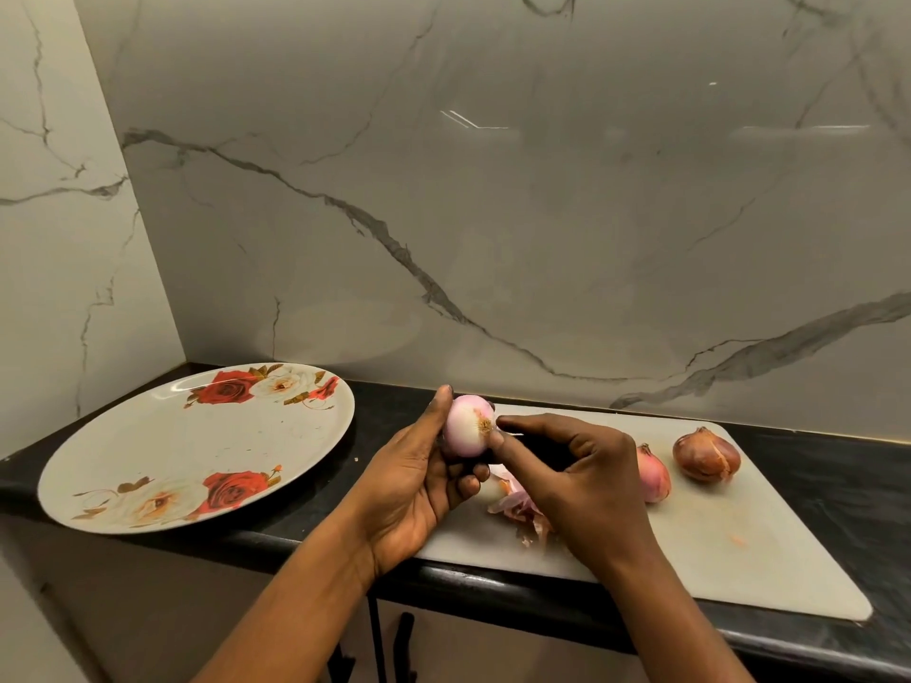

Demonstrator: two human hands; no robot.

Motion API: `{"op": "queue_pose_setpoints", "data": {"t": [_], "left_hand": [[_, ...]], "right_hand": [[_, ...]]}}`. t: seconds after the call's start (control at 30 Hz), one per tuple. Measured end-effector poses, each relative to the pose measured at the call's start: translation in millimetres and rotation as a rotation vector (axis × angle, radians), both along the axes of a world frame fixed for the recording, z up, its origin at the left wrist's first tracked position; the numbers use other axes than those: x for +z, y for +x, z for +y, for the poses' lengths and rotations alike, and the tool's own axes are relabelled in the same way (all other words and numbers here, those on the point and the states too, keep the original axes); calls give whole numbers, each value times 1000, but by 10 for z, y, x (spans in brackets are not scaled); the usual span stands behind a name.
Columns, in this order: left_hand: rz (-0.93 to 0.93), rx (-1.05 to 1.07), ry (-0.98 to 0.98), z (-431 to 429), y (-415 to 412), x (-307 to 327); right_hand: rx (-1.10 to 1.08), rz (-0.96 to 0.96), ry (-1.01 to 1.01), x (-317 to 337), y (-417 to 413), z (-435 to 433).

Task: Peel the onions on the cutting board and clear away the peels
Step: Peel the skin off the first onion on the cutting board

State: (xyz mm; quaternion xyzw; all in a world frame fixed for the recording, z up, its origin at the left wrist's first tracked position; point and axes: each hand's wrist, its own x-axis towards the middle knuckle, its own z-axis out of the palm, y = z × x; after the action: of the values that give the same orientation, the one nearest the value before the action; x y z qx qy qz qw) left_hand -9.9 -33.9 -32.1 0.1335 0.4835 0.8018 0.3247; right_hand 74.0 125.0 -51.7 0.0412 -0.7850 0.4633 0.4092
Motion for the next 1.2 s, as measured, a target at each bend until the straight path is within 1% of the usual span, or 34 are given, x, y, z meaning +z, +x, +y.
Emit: {"op": "queue_pose_setpoints", "data": {"t": [0.33, 0.53, 0.57, 0.67, 0.8, 0.97, 1.07, 1.2], "left_hand": [[-5, 21, 0, 21, 20, 18], [-28, 8, 6, 14, 2, 12], [-32, 1, 5, 10, 1, 11], [-40, -22, 1, -4, -6, 12], [-35, -35, 8, -24, -6, 0], [19, 4, -15, 15, 39, 33], [58, 6, -10, 19, 71, 44], [87, -2, -24, 23, 75, 18]], "right_hand": [[-23, -14, 32, -34, -69, 20], [-41, -110, 158, -34, -86, -20], [-55, -119, 149, -32, -100, -11], [-117, -104, 38, -19, -123, 30], [-163, -60, 16, -29, -67, 23], [-40, 17, -33, -12, -16, -19], [6, 8, -19, -23, -27, -6], [13, -1, 7, -51, -61, 30]]}}
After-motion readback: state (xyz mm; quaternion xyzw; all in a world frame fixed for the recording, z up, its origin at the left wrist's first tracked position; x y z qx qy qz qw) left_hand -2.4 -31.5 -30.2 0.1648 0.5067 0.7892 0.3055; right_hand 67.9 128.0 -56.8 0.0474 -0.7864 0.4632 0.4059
